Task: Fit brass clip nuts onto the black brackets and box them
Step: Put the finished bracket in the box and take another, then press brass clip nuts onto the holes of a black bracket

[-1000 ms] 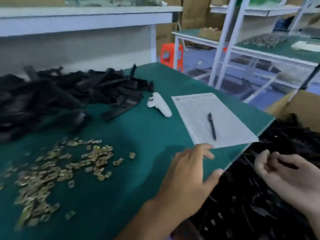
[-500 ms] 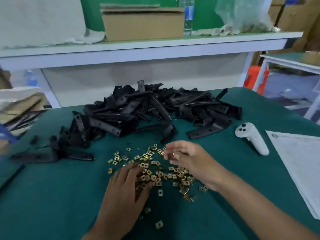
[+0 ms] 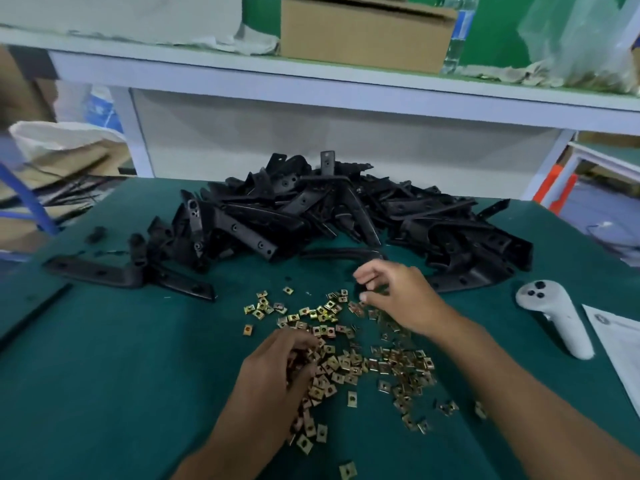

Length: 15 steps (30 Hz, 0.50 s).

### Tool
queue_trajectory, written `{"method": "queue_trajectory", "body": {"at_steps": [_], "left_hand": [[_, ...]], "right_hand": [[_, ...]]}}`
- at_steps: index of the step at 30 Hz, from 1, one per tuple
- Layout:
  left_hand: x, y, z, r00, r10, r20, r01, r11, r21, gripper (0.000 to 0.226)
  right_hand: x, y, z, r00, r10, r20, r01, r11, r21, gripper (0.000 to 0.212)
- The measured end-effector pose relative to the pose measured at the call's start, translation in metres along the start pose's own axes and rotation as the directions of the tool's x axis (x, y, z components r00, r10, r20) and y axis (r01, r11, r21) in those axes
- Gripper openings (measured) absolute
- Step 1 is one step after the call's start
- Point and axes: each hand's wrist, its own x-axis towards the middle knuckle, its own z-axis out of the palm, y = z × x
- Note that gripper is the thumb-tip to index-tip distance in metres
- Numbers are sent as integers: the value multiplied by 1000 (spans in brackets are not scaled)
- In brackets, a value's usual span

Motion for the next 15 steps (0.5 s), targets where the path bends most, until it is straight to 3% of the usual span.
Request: {"method": "queue_trajectory", "body": {"at_steps": [3, 6, 8, 12, 15], "left_hand": [[-1, 1, 0, 999, -24, -49, 21, 999, -49, 23], [-3, 2, 0, 997, -15, -81, 10, 998, -58, 19], [-4, 3, 0, 994, -7, -108, 1, 998, -58, 18], [-6, 8, -2, 975, 35, -219, -49, 997, -62, 16], [-3, 16, -7, 915, 67, -399, -121, 986, -112, 22]], "right_hand": [[16, 13, 3, 999, -34, -13, 28, 948, -317, 28], [20, 12, 2, 995, -101, -15, 85, 896, -436, 13], [19, 5, -4, 984, -171, -56, 125, 874, -470, 13], [5, -28, -24, 930, -210, -302, 131, 956, -262, 17], [-20, -63, -41, 893, -183, -410, 267, 951, 157, 18]]}}
